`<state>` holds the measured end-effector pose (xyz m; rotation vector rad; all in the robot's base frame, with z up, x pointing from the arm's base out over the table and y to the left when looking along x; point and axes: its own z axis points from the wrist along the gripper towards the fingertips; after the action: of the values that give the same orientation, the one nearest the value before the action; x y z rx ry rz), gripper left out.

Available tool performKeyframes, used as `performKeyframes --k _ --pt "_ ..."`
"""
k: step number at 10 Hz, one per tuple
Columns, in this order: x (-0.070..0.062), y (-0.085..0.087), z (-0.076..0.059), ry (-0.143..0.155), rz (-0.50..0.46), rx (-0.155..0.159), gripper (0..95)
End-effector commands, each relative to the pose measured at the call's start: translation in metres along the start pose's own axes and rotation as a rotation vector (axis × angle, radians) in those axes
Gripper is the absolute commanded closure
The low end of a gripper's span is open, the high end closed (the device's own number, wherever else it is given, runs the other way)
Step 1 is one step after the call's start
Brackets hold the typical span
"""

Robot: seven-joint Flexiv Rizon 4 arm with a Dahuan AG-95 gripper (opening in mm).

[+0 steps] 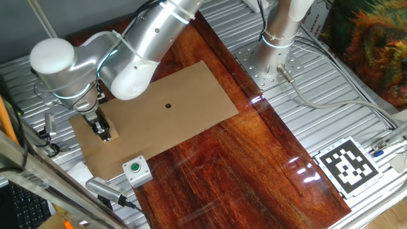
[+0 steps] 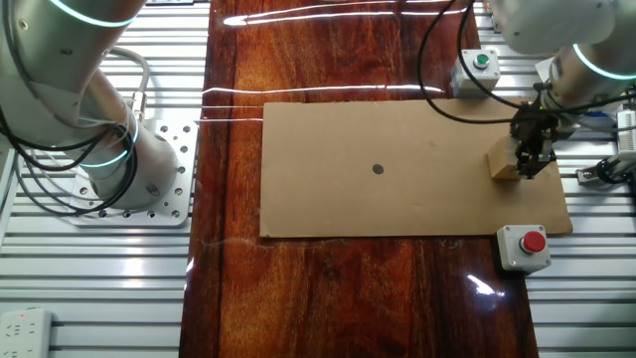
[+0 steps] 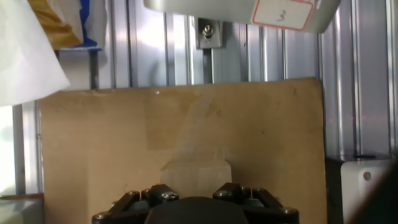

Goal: Hold a small block with the gripper and sweep it from left to right on the table

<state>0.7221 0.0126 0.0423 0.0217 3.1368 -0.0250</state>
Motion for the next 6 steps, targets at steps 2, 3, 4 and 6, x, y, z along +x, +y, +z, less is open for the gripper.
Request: performKeyframes --k 2,3,4,6 --pt "0.0045 -0.0016 0.0016 -0.024 0.009 -0.037 95.0" --pt "0.0045 -0.0016 0.0016 -0.024 0.005 -0.024 95.0" --pt "0.0047 -0.0017 0.0014 -0.004 -0.007 0.005 95.0" --pt "0.0096 -0.0034 0.0035 0.021 -0.016 0.035 95.0"
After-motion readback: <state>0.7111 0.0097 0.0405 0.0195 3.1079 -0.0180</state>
